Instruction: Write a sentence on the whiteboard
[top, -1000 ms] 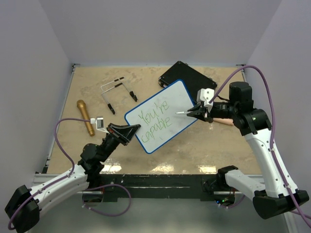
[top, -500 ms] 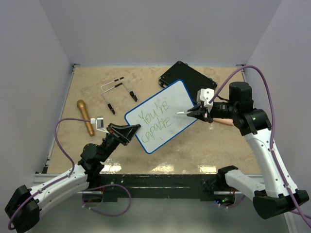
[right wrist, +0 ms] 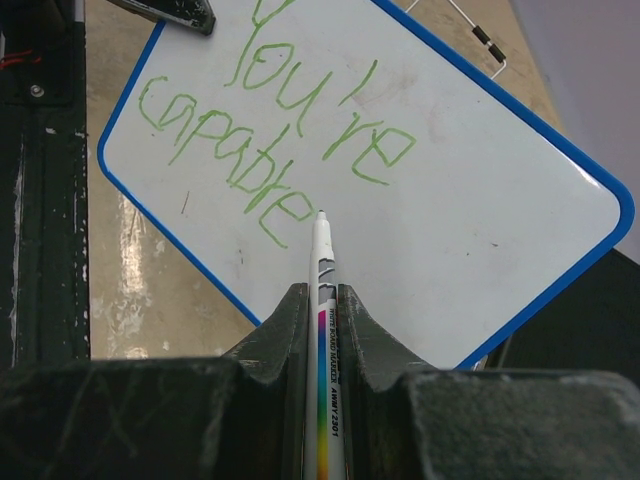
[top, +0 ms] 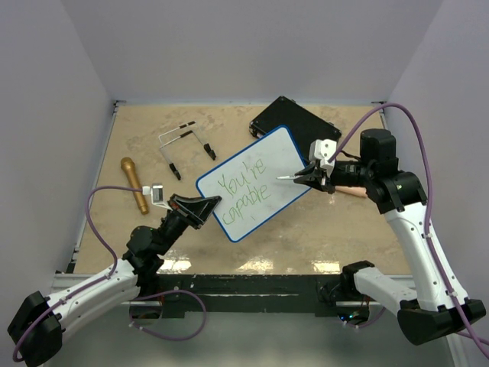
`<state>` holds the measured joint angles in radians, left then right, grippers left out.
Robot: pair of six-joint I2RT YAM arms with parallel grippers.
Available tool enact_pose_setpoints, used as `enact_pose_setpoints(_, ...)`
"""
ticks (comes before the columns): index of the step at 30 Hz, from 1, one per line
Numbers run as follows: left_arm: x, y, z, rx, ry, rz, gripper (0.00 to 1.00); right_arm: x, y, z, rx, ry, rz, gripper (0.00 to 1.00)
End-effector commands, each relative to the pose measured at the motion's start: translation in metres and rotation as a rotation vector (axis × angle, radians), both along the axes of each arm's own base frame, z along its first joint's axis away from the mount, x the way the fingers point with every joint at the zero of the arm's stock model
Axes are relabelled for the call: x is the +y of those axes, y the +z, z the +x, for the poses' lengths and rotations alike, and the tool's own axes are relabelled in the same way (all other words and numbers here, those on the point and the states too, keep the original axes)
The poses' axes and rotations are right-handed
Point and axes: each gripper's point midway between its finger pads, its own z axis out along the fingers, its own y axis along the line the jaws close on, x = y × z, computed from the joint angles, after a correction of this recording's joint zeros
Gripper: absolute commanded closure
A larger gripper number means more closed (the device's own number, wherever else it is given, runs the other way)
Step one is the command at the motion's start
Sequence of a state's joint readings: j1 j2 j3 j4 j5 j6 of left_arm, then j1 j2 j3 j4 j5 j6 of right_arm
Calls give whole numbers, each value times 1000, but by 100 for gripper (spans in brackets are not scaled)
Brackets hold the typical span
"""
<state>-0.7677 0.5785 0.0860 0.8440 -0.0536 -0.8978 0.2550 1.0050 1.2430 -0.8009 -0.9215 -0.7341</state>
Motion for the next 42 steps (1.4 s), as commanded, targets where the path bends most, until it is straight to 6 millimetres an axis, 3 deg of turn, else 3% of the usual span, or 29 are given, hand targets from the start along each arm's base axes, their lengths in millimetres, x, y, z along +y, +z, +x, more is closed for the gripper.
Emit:
enact_pose_setpoints(1,12,72,-14,-159,-14,-172,100,-2,4,1,-28,-10,-2,100)
enact_pose_setpoints(42,13,71,-14,-157,-12,-175,100,-5,-1,5,-32,-33,-16,100)
